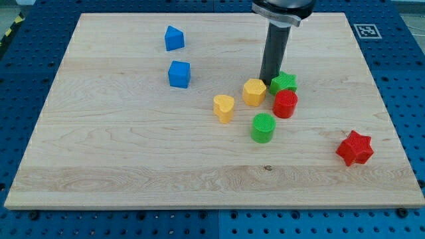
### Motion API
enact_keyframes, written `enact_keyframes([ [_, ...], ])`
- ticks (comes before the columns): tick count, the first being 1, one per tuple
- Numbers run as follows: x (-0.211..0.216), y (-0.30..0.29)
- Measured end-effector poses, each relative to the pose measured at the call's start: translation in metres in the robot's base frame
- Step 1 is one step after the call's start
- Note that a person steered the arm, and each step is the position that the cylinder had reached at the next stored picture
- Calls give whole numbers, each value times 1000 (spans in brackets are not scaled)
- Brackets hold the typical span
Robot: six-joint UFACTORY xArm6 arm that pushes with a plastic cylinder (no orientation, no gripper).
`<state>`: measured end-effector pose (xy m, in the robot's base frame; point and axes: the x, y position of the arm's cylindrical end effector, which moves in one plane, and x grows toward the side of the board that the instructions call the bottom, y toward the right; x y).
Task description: Move the blue triangle to the top of the yellow heart
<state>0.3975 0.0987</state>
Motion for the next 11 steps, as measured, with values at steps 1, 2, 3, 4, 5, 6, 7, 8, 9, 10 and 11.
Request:
enact_keyframes([
  [1,1,-2],
  [2,1,-3],
  [3,-24,-3],
  [4,-77,-3],
  [5,-132,-3],
  [6,-178,-20],
  [7,-204,-59],
  [8,-205,-83],
  [9,-204,-113],
  [10,-205,-148],
  [11,-205,-185],
])
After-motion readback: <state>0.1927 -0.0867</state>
